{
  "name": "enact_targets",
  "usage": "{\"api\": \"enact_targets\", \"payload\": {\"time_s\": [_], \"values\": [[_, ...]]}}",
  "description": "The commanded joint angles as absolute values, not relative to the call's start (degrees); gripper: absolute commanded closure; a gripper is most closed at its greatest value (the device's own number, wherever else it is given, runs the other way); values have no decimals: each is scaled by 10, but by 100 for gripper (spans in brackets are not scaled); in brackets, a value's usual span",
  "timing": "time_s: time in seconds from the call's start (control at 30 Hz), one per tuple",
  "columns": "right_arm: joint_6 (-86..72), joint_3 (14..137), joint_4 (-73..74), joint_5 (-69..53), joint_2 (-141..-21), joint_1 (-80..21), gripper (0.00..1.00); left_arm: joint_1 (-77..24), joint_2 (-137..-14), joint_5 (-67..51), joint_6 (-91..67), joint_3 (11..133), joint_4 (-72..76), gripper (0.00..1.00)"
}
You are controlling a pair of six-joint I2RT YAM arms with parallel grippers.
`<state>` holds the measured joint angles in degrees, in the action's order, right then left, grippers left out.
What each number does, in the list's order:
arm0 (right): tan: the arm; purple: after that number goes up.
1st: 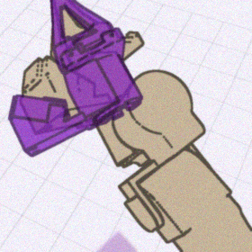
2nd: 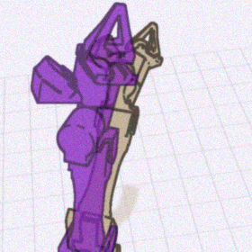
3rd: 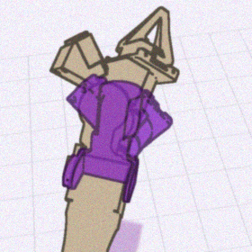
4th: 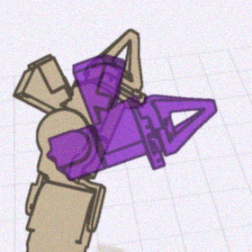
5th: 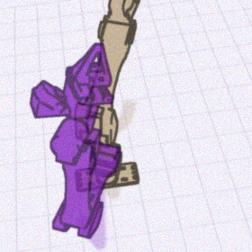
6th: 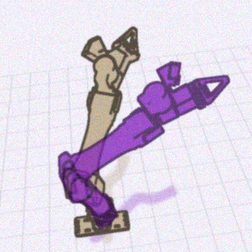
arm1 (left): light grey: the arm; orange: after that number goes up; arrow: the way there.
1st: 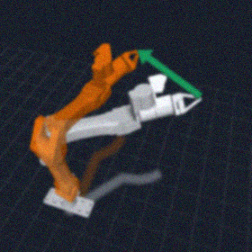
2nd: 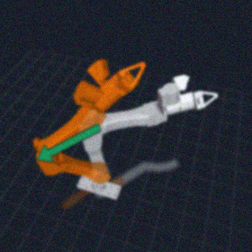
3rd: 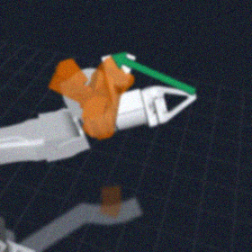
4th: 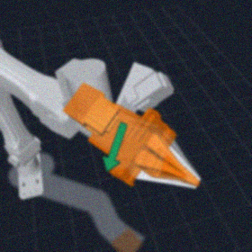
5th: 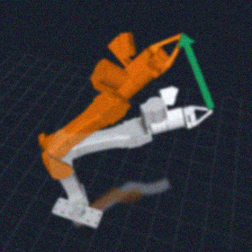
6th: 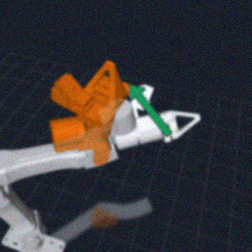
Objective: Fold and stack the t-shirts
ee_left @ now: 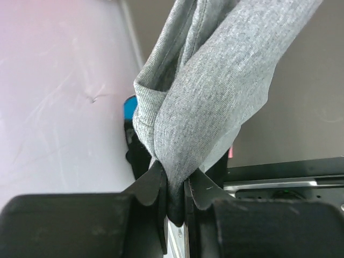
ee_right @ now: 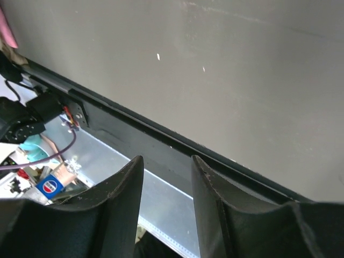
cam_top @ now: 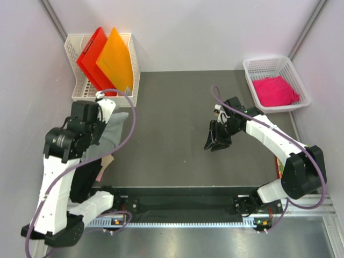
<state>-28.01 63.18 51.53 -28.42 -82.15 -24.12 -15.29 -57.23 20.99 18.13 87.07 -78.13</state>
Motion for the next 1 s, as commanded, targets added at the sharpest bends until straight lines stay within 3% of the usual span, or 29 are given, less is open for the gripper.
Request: {"api": "enact_targets", "payload": {"time_s": [0.0, 0.43, 0.87, 0.97], "values": [[-255, 657, 550, -280, -816, -233, 59, -150, -520, 272, 172, 846, -860, 100], [-242, 643, 581, -259, -793, -232, 59, -166, -405, 384, 175, 846, -865, 100], [-255, 597, 554, -258, -764, -232, 60, -197, -309, 459, 135, 649, -854, 100], [-261, 575, 542, -258, -757, -231, 60, -200, -323, 480, 141, 675, -827, 100]]}}
